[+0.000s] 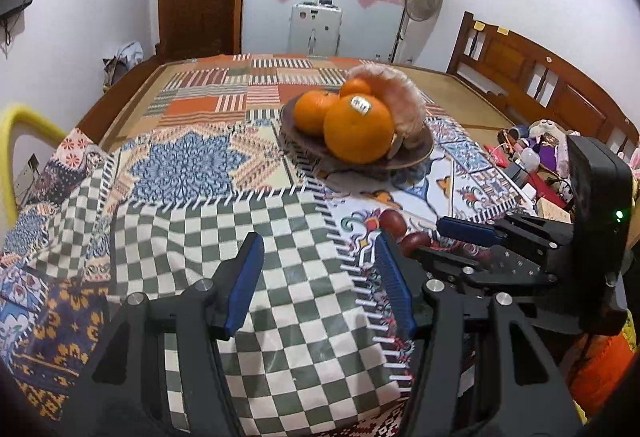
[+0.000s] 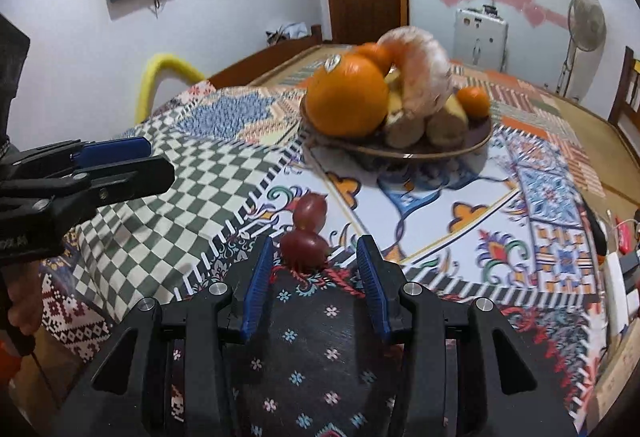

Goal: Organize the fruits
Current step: 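Grasp a small red date with the left tool while right tool grasps another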

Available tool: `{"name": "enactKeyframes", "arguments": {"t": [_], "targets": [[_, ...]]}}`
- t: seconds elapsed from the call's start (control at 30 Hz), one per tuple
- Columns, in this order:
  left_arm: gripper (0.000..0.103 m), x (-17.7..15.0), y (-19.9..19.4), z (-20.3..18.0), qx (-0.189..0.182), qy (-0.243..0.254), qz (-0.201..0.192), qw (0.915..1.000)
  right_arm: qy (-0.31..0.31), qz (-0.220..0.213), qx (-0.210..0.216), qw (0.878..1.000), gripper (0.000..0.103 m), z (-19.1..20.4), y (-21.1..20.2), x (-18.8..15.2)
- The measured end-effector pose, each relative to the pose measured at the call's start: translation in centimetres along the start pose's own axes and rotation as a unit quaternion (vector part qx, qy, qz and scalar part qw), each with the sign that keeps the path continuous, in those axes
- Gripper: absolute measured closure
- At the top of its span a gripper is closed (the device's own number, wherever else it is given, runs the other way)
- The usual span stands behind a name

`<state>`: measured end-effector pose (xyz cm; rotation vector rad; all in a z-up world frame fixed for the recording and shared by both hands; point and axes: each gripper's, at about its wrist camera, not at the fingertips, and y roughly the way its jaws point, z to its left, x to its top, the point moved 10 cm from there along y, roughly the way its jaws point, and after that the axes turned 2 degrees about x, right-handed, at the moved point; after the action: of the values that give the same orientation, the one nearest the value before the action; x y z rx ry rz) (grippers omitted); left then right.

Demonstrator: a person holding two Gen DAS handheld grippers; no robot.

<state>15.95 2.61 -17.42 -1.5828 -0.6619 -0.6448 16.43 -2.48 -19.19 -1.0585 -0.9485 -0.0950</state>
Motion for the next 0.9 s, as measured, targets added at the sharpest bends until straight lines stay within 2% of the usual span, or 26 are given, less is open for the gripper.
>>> {"name": "enactKeyframes", "arguments": {"t": [0.07,0.17,0.4,0.47,0.77,0.9], "targets": [[0.045,-0.3,0.3,0.0,0.001,0.001,0.002,1.0000,-0.005,-0.002,-0.007,1.000,0.064,0.0,0.2,0.1],[0.045,-0.7,0.8,-0.1,-0.001,0.002,0.010,0.9999,-0.012,-0.001,0.002,1.000,0.079,0.4,0.2,0.0],[0.046,-0.7,2.3,-1.5,-0.020,-0.006,0.028,0.9994,-0.011,-0.018,0.002,1.000,0.080,-0.2,-1.6,-0.3],[0.050,-0.7,2.9,-2.0,-0.018,-0.004,0.034,0.9992,-0.005,-0.027,-0.005,1.000,0.080,-1.3,-2.5,-0.3],[0.050,-0.3,5.5,-4.6,-0.026,0.011,0.052,0.9983,0.022,-0.048,-0.043,0.998,0.080,-6.9,-5.8,-0.5],[0.050,-0.2,6.5,-5.7,-0.024,0.026,0.057,0.9978,0.025,-0.051,-0.052,0.997,0.080,-8.1,-6.1,-0.7]]}}
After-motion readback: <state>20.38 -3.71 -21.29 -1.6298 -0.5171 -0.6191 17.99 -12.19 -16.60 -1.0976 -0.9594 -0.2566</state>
